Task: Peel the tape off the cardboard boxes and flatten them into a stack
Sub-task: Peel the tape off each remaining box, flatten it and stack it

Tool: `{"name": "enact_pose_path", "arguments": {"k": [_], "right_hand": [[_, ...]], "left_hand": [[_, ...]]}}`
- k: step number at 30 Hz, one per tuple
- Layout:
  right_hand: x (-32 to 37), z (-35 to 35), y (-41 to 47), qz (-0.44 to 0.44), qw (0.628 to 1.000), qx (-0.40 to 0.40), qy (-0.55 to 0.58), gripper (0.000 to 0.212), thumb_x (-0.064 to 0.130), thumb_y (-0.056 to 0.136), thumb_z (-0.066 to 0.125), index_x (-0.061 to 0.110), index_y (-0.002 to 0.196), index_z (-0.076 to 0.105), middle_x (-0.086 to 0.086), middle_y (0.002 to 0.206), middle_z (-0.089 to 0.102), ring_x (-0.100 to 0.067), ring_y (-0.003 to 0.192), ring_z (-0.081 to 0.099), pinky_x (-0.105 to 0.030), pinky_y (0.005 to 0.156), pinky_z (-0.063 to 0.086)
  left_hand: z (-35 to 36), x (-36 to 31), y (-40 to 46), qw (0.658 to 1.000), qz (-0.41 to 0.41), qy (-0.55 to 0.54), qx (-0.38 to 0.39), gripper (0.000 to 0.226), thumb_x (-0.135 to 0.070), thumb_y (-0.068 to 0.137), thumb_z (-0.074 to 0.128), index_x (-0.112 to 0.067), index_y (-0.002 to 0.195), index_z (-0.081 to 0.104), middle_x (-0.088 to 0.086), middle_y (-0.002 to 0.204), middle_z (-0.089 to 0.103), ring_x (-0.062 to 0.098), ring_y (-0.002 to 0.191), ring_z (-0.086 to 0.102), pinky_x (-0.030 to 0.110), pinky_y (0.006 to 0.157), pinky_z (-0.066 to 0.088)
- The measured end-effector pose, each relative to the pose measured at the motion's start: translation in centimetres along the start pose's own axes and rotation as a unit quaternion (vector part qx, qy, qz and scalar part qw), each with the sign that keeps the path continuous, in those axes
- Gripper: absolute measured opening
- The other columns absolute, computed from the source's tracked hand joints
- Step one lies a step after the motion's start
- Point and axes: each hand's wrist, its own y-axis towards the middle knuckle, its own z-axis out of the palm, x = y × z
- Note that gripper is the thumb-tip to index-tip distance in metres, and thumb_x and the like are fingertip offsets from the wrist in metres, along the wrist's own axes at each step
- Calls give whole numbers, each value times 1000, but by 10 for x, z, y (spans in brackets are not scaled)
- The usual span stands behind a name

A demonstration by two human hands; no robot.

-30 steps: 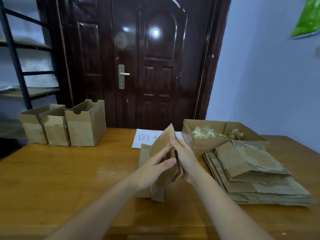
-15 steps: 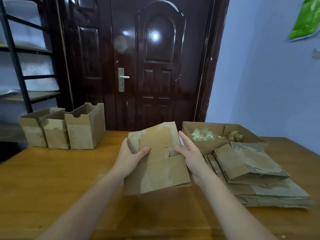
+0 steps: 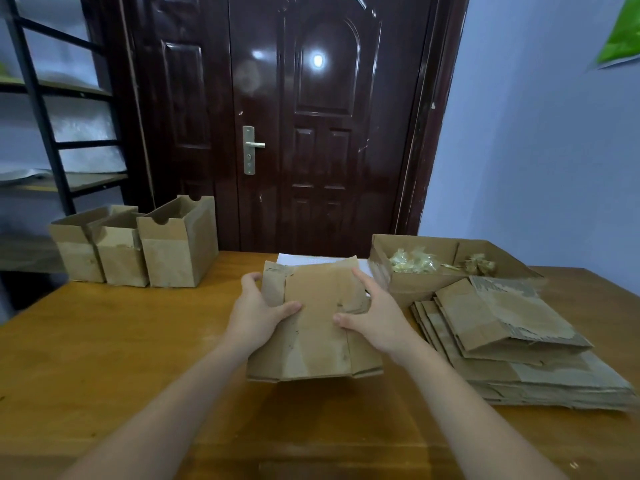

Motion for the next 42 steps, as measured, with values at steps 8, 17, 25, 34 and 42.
{"name": "enact_pose_path", "arguments": {"k": [8,17,25,34,42], "right_hand": [[-27,34,0,83,972,67,-210,97,27,81,87,19,159,31,1,153,34,-20,136,44,-30,112,39],[-51,28,9,73,935,90,-335,92,58,80,78,30,157,36,2,162,24,-26,145,22,-44,118,29],[-42,54,20,-23,882,266,-389,56,35,107,48,12,156,36,-9,168,22,-29,155,17,-43,125,18],[-66,73,16,-47,870,201,-447,79,66,103,15,19,164,2,3,171,-7,-11,156,-10,-37,127,-5],[-66,72,18,-42,868,212,-447,78,65,103,15,18,164,1,1,171,-7,-11,156,-9,-37,127,-4]], "left_hand": [[22,27,-10,951,33,296,90,54,-53,92,70,-32,139,55,-1,117,40,32,109,60,40,95,48],[31,55,-13,850,186,493,7,48,-63,101,37,-37,132,62,8,162,29,29,145,25,44,110,29],[39,60,1,848,237,454,137,49,-35,111,25,-4,143,46,17,162,34,27,154,22,37,125,9],[41,71,9,857,168,437,214,67,-55,108,12,-21,165,3,0,173,-4,14,158,-7,35,127,-2],[44,71,10,858,161,438,213,67,-55,108,12,-21,165,5,-1,173,-2,13,158,-5,37,126,0]]}}
